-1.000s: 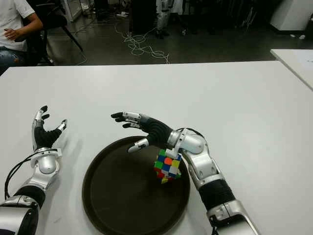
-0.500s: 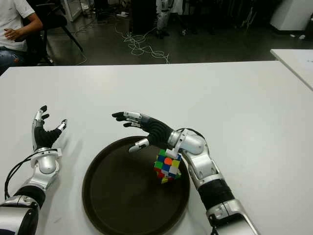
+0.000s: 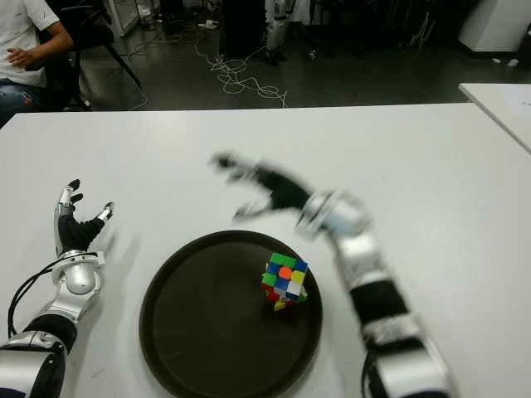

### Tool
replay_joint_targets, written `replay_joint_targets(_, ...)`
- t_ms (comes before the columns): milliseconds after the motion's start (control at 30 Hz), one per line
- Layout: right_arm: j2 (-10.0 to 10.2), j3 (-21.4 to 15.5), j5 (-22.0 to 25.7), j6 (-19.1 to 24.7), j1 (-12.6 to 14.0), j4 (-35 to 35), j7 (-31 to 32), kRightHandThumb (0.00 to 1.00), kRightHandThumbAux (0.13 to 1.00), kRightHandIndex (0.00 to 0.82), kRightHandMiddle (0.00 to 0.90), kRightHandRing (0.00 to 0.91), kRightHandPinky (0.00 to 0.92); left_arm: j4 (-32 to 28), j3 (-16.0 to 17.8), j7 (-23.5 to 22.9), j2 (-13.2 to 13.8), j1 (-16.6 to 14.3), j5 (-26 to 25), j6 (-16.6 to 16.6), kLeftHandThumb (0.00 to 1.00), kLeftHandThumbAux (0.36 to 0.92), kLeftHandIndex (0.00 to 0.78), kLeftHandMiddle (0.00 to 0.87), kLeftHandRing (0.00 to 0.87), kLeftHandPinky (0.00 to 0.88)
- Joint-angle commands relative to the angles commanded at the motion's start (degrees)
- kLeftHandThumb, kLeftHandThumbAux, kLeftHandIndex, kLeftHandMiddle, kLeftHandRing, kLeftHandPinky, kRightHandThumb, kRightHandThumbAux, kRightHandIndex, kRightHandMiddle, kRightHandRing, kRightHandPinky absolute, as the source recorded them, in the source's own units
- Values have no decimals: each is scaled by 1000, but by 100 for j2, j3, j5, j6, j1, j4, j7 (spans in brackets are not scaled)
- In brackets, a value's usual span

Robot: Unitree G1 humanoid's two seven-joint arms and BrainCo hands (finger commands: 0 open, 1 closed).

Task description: Pick up the Rubik's Cube and put it in the plate

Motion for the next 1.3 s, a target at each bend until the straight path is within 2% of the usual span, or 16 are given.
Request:
replay_joint_targets(100, -66, -246, 46, -193, -11, 170, -204, 0, 729, 0, 4, 0, 11, 2, -2, 4, 0, 0, 1, 37, 0, 751, 122, 134, 135, 107)
replay_joint_targets(233, -181, -540, 40, -635, -167, 884, -386, 0, 707, 0, 1, 0, 2, 13, 11, -15, -5, -6, -23, 60, 0, 738, 123, 129, 130, 104)
replay_joint_targets(400, -296, -755, -72, -1228, -597, 2063, -614, 0, 682, 0, 0, 0, 0, 41, 64, -59, -25, -5, -93, 30, 0, 749, 126, 125, 128, 107)
replay_joint_targets(500, -545, -884, -353, -1619, -891, 3274, -1199, 0, 697, 0, 1, 0, 0, 76, 87, -104, -18, -12, -123, 25, 0, 749, 124, 125, 132, 123)
replay_joint_targets(567, -663, -925, -478, -1770, -953, 3702, -1523, 0, 699, 0, 2, 0, 0, 85, 83, -127, -8, -14, -118, 19, 0, 747, 120, 121, 130, 125)
replay_joint_targets(700, -802, -993, -618, -2041, -920, 4122, -2015, 0, 702, 0, 4, 0, 0, 85, 80, -174, 9, 0, -117, -1, 0, 748, 110, 119, 133, 141)
replay_joint_targets(833, -814, -993, -758, -2372, -835, 4302, -2442, 0, 703, 0, 5, 0, 0, 77, 96, -233, 30, 11, -130, -22, 0, 749, 104, 117, 128, 119)
replay_joint_targets(967, -775, -1033, -925, -2634, -514, 4328, -3157, 0, 702, 0, 3, 0, 0, 76, 135, -291, 45, 32, -172, -65, 0, 753, 103, 111, 113, 94)
replay_joint_targets(1167, -759, -987, -1142, -2447, -591, 4848, -3901, 0, 726, 4, 16, 0, 2, 75, 200, -353, 52, 49, -232, -129, 0, 756, 112, 118, 120, 107)
replay_joint_targets(1300, -656, -947, -1251, -2206, -639, 5099, -4228, 0, 759, 15, 23, 6, 3, 60, 270, -402, 48, 65, -307, -212, 0, 746, 110, 126, 129, 115)
